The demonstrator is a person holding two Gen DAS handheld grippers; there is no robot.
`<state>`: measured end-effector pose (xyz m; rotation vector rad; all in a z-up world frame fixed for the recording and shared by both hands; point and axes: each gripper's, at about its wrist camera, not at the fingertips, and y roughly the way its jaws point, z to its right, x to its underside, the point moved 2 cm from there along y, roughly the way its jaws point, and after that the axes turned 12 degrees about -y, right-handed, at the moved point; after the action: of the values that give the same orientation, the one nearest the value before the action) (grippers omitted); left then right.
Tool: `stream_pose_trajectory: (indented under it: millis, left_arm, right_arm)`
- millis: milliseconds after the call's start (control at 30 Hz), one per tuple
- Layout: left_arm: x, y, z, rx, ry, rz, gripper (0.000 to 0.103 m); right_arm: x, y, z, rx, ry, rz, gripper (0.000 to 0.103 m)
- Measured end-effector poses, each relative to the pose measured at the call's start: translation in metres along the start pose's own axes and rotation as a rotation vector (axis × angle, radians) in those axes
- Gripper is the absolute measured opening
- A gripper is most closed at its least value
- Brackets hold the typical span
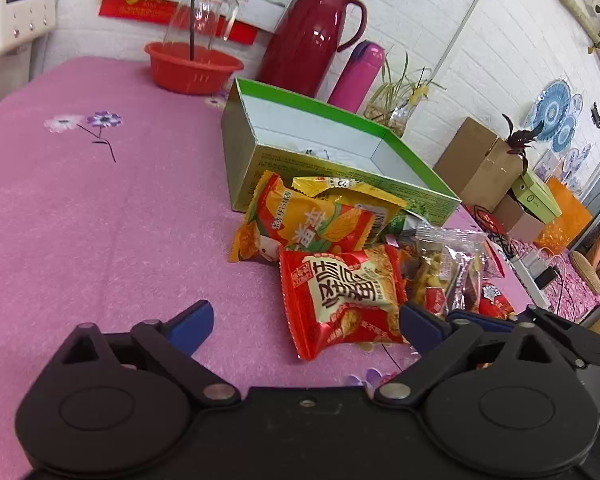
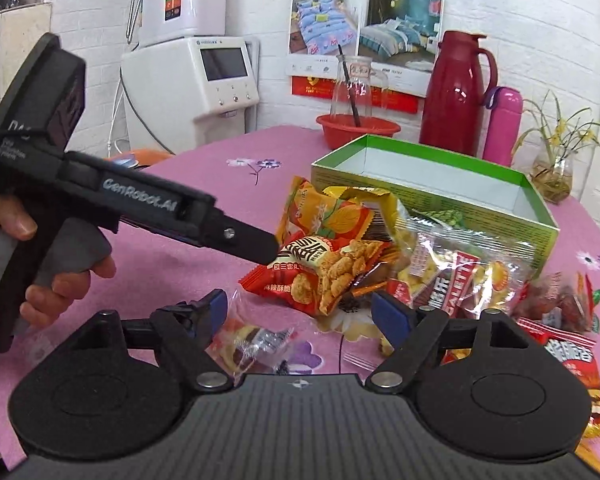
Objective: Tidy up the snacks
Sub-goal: 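Move both grippers back to the red cracker bag on the pile, then close both grippers on the red cracker bag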
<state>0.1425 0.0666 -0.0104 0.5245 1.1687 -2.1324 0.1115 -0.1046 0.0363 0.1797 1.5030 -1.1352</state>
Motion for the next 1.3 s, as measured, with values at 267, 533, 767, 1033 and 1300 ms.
stream_pose_trajectory:
  millis: [267, 533, 767, 1033, 1300]
  left_arm:
    - [-0.009, 0.025, -0.011, 0.05, -0.021, -0.089, 0.097]
    - [-0.019, 0.034, -0.021, 0.127, -0.054, -0.131, 0.064]
    - [-0.018, 0.032, -0.023, 0.147, -0.059, -0.14, 0.037]
    - [-0.014, 0.035, -0.013, 0.125, -0.036, -0.135, 0.034]
    - [-0.009, 0.032, -0.006, 0.083, -0.049, -0.079, 0.005]
  right_arm:
    - [-0.009, 0.034, 0.014, -0.023, 0.084, -0.045, 0.103]
    - [-0.017, 0.047, 0.013, -0.014, 0.049, -0.054, 0.101]
    - [-0.013, 0.042, 0.013, -0.011, 0.037, -0.054, 0.097]
    - [-0.013, 0.043, 0.017, -0.007, 0.029, -0.054, 0.103]
    - [-0.015, 0.044, 0.009, 0.021, -0.037, -0.059, 0.077]
